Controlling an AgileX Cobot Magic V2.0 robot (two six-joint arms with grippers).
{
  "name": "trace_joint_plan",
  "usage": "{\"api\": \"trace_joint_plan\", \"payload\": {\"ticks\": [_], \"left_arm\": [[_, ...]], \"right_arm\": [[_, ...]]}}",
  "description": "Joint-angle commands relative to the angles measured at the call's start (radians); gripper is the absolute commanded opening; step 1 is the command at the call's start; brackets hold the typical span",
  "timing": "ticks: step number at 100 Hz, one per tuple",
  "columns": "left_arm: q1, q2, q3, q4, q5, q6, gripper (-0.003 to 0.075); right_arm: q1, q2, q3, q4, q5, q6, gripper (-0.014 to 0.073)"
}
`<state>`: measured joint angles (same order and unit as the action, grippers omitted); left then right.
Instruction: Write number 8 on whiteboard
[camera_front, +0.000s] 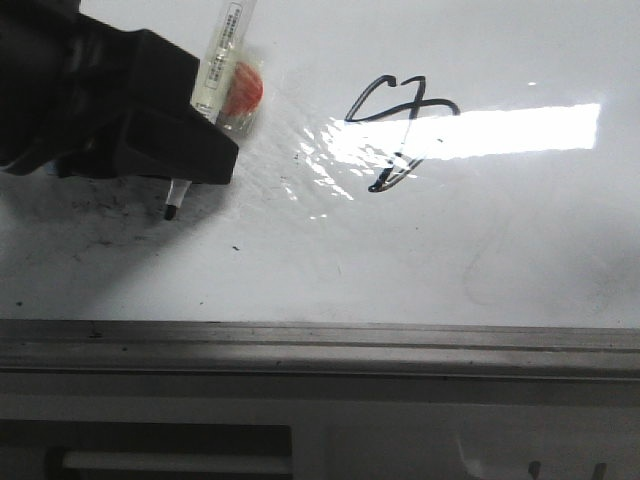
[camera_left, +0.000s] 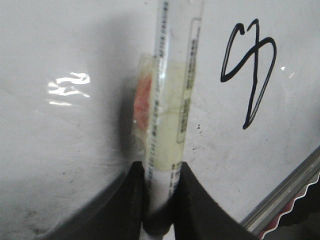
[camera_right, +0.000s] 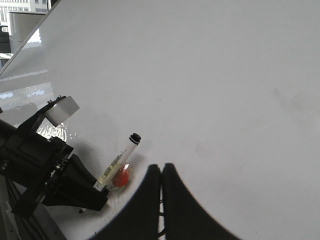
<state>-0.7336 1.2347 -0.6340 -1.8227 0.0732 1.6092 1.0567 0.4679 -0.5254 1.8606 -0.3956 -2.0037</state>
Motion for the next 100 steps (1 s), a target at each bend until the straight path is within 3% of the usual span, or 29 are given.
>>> {"api": "trace_joint_plan", "payload": {"ticks": [1,42,49,68,91,100], "left_arm": [[0.004,0.032,-0.019,-0.043,-0.093,-0.008,-0.002],[0.004,0.075,-0.019,-0.043,-0.19,-0.008,-0.0011],[0.004,0.075,-0.019,-0.042,-0.23,-0.008,0.0048],[0.004,0.075,-0.019,-0.042,-0.271,-0.008,0.033],[0.004,0.075,-0.019,-0.042,-0.271,-0.008,0.038],[0.004,0.065,-0.03,-0.042,-0.257,-0.008,0.0464]], "right_arm": [[0.0,0.004,-0.035,-0.002,0.028,0.0,-0.0064],[0.0,0.004,-0.035,-0.002,0.03,0.0,-0.0064],[0.0,0.004,-0.035,-0.002,0.03,0.0,-0.0064],[0.0,0.004,-0.035,-0.002,0.03,0.0,-0.0064],[0.0,0.004,-0.035,-0.002,0.03,0.0,-0.0064],[0.0,0.004,-0.035,-0.002,0.03,0.0,-0.0064]]}}
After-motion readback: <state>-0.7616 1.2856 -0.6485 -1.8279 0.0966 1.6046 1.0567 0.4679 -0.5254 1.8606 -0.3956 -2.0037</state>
